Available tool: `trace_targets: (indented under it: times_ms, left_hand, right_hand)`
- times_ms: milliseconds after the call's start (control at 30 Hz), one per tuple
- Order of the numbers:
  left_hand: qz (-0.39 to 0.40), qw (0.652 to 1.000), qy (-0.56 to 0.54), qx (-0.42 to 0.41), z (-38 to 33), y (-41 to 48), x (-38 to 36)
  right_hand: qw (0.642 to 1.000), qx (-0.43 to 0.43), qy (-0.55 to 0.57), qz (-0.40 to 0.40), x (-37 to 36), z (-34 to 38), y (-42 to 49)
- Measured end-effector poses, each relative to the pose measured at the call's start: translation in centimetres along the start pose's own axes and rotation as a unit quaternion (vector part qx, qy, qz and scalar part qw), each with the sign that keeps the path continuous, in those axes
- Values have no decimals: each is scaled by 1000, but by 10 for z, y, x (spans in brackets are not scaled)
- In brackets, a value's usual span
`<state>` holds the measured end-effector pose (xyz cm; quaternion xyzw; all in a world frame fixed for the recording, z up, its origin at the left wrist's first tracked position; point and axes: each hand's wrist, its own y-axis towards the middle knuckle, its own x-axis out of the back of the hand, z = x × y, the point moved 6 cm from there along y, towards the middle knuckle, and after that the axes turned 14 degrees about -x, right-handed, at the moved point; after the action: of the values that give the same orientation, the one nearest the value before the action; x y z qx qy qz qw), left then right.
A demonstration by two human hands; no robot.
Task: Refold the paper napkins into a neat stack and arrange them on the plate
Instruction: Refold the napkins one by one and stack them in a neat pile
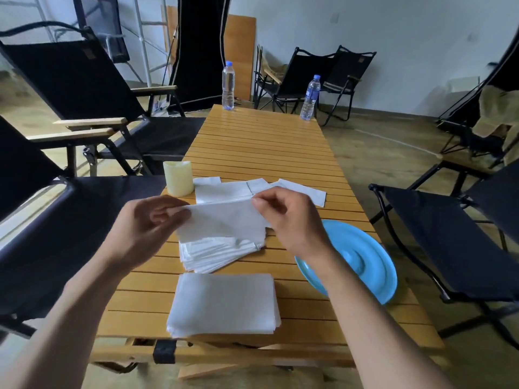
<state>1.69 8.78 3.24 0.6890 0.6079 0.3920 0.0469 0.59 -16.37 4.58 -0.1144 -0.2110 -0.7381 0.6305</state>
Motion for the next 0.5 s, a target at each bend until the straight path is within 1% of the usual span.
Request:
trace_targets:
  times_ms: [67,133,167,233,300,367,500]
  left_hand:
    - [19,998,-62,26,-9,-5,5]
    - [49,989,-111,79,-6,-13,4]
    - [68,981,-142,115,-2,-20,2]
    - [128,953,-192,196,9,-36,-5]
    - [188,932,-180,252,18,-50,-11]
    - [207,927,-135,283,27,-59,-14]
    - [245,910,-55,330,33,-68,-20]
  right_hand:
    - [995,-77,58,40,14,-8,1]
    - [971,-179,94,127,17,-22,-3]
    - [955,-223,96,169,16,-28,-8]
    - [927,-283,77,232,14,-39,-19]
    - [905,-315,46,283,7,-46,-28]
    - [887,-335,0,318,-2,-51,-35]
    - [877,-342,-100,321,-19,-62,-41]
